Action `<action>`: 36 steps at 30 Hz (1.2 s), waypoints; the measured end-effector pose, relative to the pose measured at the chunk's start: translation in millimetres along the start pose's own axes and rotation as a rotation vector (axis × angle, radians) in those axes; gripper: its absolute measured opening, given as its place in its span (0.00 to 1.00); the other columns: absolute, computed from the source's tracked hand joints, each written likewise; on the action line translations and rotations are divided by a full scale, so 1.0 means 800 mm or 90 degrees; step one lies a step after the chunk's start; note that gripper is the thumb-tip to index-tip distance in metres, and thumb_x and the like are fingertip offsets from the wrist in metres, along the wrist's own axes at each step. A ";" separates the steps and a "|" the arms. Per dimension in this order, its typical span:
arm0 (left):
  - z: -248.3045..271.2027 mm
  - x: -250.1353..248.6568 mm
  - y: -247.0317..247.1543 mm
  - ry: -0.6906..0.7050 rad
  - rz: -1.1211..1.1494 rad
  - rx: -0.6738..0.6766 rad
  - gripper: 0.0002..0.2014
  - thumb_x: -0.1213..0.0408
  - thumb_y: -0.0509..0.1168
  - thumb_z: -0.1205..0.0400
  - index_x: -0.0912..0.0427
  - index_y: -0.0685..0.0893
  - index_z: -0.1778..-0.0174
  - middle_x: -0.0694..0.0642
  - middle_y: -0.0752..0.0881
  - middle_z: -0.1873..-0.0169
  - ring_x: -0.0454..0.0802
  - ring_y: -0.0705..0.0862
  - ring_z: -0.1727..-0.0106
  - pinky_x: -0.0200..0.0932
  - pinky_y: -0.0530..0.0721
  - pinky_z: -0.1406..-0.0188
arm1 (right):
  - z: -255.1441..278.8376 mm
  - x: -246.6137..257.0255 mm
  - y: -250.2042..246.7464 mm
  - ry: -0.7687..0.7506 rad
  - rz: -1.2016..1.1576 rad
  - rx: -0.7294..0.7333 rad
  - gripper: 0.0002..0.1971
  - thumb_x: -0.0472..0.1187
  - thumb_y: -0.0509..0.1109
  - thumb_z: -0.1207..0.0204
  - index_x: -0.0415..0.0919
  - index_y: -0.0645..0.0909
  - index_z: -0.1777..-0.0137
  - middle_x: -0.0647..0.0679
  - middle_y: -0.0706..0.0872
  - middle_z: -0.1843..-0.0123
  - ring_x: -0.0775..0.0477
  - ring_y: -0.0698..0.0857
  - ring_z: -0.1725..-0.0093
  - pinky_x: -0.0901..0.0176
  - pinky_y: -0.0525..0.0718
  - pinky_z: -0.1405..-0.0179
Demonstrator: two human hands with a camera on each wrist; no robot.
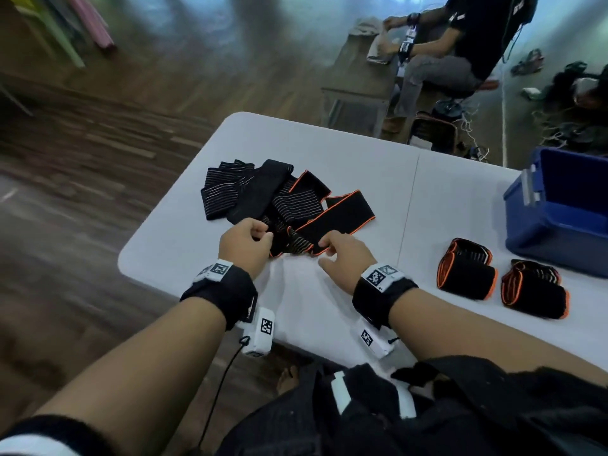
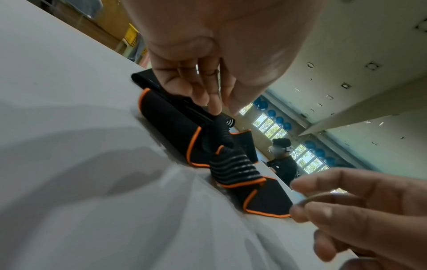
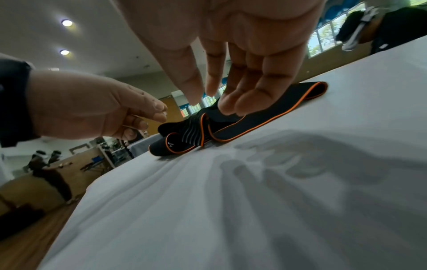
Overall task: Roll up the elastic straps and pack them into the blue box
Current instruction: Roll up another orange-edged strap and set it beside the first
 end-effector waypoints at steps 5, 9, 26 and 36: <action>-0.002 0.034 -0.024 -0.023 -0.007 0.001 0.06 0.62 0.72 0.22 0.53 0.88 0.50 0.46 0.88 0.58 0.45 0.85 0.52 0.37 0.77 0.47 | -0.027 0.031 0.026 -0.035 0.095 0.021 0.26 0.43 0.72 0.24 0.56 0.74 0.26 0.46 0.73 0.39 0.46 0.79 0.46 0.54 0.80 0.48; -0.006 0.058 -0.040 -0.026 -0.020 0.000 0.06 0.63 0.72 0.22 0.55 0.89 0.51 0.48 0.89 0.55 0.47 0.86 0.49 0.38 0.77 0.46 | -0.045 0.044 0.039 -0.048 0.148 0.046 0.27 0.42 0.70 0.21 0.57 0.73 0.22 0.45 0.74 0.38 0.43 0.79 0.42 0.54 0.80 0.44; -0.008 0.037 0.027 -0.087 0.115 0.089 0.12 0.63 0.80 0.28 0.54 0.88 0.52 0.47 0.85 0.66 0.45 0.84 0.62 0.39 0.81 0.53 | -0.008 -0.048 -0.033 0.197 -0.041 -0.181 0.10 0.47 0.70 0.21 0.41 0.79 0.59 0.53 0.80 0.66 0.44 0.80 0.58 0.57 0.69 0.59; 0.046 0.031 0.040 -0.096 0.204 0.167 0.18 0.79 0.77 0.29 0.55 0.87 0.50 0.52 0.88 0.55 0.49 0.86 0.65 0.35 0.86 0.66 | 0.002 -0.048 -0.053 0.098 -0.025 -0.166 0.08 0.48 0.74 0.24 0.47 0.82 0.62 0.54 0.83 0.59 0.50 0.81 0.56 0.60 0.71 0.59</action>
Point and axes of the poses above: each hand's wrist, its own z-axis away from the middle knuckle, its own y-axis out of the palm, x = y × z, the point moved 3 cm from there along -z, towards the middle knuckle
